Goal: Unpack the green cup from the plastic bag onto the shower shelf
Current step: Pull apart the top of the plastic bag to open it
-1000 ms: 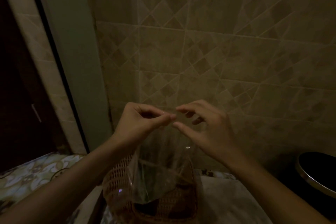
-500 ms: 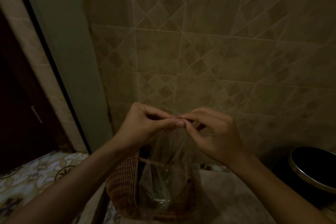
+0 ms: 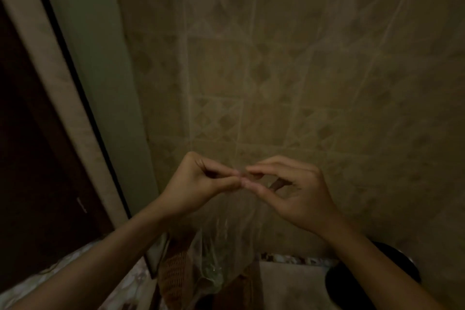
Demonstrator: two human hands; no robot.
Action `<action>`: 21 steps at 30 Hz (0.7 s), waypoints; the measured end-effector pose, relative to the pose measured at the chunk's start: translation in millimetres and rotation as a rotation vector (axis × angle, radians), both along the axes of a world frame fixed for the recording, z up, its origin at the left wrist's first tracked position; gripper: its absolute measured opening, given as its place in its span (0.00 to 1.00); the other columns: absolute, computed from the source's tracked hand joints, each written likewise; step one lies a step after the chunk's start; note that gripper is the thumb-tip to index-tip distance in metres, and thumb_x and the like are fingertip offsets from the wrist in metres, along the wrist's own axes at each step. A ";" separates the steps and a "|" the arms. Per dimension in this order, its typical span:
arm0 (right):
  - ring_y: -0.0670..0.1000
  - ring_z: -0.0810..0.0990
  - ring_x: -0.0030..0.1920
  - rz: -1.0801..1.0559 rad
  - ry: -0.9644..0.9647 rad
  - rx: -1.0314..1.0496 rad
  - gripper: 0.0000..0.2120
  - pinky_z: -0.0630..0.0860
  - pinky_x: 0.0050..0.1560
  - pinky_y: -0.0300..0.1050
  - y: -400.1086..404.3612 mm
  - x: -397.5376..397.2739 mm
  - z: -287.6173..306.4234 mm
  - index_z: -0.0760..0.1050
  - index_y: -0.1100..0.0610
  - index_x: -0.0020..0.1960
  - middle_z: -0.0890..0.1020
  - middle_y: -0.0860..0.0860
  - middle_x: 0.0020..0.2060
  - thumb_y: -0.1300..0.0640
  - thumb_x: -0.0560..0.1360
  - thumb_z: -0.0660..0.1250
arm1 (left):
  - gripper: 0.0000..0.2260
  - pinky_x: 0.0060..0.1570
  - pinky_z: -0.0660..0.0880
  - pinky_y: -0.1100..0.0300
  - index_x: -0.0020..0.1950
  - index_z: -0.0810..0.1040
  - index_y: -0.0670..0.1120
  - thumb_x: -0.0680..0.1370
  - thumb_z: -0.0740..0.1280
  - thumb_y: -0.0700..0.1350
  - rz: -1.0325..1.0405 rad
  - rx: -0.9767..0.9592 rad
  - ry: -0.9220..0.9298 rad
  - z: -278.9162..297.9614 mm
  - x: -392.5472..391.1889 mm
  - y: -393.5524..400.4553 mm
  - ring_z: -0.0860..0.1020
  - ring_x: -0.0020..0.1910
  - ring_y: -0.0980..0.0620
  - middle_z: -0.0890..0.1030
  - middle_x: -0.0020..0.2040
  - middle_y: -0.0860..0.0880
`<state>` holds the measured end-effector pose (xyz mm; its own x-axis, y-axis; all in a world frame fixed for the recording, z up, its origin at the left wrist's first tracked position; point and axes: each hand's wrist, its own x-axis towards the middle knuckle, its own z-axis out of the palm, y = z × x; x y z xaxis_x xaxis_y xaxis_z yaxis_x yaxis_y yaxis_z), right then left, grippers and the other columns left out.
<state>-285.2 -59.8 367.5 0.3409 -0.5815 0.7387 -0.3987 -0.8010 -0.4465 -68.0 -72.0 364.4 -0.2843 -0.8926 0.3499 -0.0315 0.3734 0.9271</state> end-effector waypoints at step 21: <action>0.41 0.84 0.41 -0.135 0.189 -0.032 0.04 0.79 0.36 0.33 32.4 -39.1 452.1 0.87 0.53 0.48 0.87 0.44 0.42 0.57 0.75 0.74 | 0.09 0.35 0.77 0.64 0.43 0.89 0.42 0.66 0.79 0.44 -0.158 0.061 -0.069 442.9 -37.5 16.8 0.82 0.34 0.56 0.88 0.36 0.45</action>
